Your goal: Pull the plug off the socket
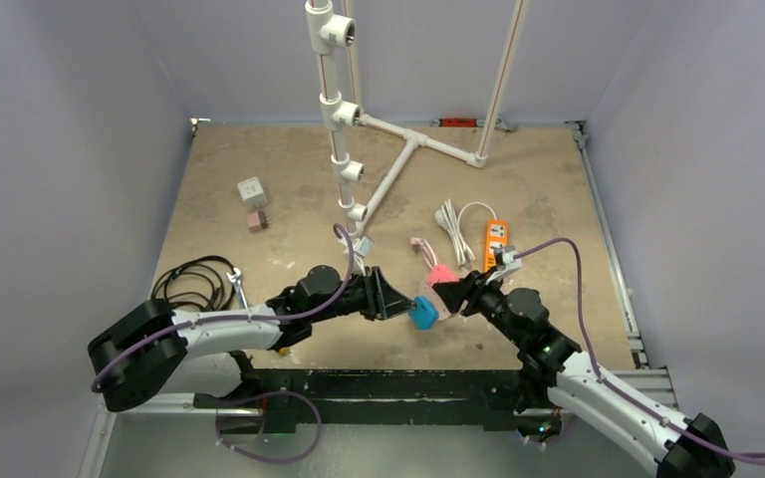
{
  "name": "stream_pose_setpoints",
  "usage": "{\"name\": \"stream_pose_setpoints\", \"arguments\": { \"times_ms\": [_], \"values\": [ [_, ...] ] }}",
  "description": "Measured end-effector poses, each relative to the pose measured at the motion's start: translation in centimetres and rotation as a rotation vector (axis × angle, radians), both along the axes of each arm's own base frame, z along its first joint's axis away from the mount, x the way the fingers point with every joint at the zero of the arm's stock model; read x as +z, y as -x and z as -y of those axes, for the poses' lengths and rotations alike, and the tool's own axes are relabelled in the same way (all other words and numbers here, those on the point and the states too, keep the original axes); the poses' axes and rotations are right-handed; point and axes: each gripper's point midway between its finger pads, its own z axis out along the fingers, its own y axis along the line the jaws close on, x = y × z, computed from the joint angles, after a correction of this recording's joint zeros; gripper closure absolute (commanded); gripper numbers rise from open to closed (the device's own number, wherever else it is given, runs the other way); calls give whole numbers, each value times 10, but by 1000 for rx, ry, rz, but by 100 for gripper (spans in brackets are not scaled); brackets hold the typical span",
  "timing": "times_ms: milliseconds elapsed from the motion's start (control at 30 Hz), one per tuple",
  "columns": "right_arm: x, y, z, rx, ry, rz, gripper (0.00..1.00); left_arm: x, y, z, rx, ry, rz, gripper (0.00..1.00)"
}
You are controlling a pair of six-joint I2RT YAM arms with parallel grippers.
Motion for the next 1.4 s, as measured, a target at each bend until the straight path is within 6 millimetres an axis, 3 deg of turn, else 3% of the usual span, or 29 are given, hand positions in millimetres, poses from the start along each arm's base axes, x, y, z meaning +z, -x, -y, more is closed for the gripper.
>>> {"name": "stream_pose_setpoints", "arguments": {
  "times_ms": [167, 433, 767, 933, 1167, 1400],
  "values": [
    [3, 0, 3, -17, 6, -26, 100, 7, -5, -9, 12, -65, 95, 51],
    [5, 2, -2, -30, 2, -169, 100, 40, -7, -27, -27, -191, 433, 40],
    [8, 6, -22, 12, 9, -365, 100, 10, 40, -23, -153, -442, 836, 40],
    [12, 11, -27, 31, 1, -411, 100, -6, 45, -25, -139, -519, 973, 38],
    [23, 14, -24, 28, 5, -428, 100, -15, 58, -9, -122, -581, 1106, 32],
    [26, 14, -20, 12, 6, -425, 100, -29, 50, -4, -75, -659, 1142, 30]
  ]
}}
